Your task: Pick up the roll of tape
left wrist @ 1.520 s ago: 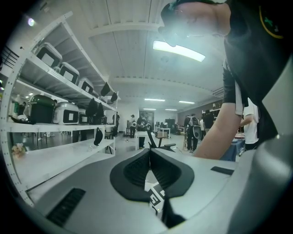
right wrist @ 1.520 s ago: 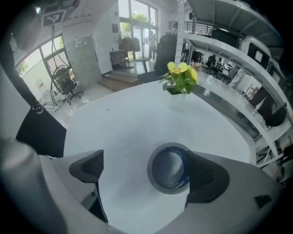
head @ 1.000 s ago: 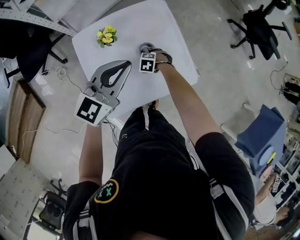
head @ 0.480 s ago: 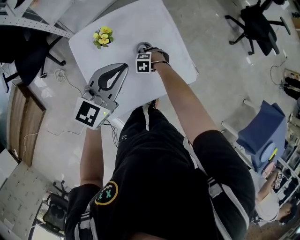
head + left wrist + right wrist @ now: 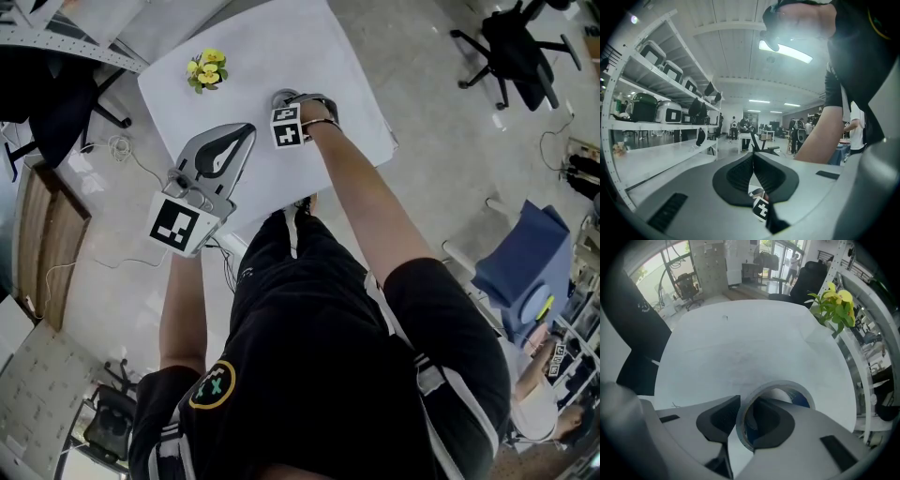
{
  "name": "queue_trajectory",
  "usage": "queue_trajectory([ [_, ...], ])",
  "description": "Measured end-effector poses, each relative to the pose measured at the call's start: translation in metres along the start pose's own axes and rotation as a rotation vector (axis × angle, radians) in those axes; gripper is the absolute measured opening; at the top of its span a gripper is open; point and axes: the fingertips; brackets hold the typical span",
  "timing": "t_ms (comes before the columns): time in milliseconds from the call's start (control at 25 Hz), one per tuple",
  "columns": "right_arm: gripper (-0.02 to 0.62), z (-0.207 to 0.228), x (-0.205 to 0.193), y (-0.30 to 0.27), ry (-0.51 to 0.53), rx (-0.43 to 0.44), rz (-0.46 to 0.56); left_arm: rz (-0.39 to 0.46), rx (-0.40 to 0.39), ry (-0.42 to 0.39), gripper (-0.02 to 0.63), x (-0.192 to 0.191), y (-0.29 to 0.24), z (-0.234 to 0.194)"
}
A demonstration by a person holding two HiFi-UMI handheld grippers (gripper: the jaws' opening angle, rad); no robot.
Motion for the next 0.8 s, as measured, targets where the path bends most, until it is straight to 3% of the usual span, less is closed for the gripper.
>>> queue_trajectory([
  [240,0.094,0.001,-0.001,0.001,-0.029,-0.032,0.013,-0.004,0.002,-0.026,0.018,-0.005,0.005,-0.001],
  [560,0.071,0.01,0.009,0.032,-0.182,-0.086,0.152,0.023,-0.013,-0.013,0.018,0.003,0.006,0.01],
  [800,0.069,0.015,0.023,0.073,-0.259,-0.142,0.272,0.032,-0.025,-0.056,0.018,0.006,0.01,0.018],
])
Point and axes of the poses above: the fingertips, and each gripper's own axes: y backward along the fingers, z to its right, x out of its top, and after that the axes turned 5 degrees about -z, right-handed
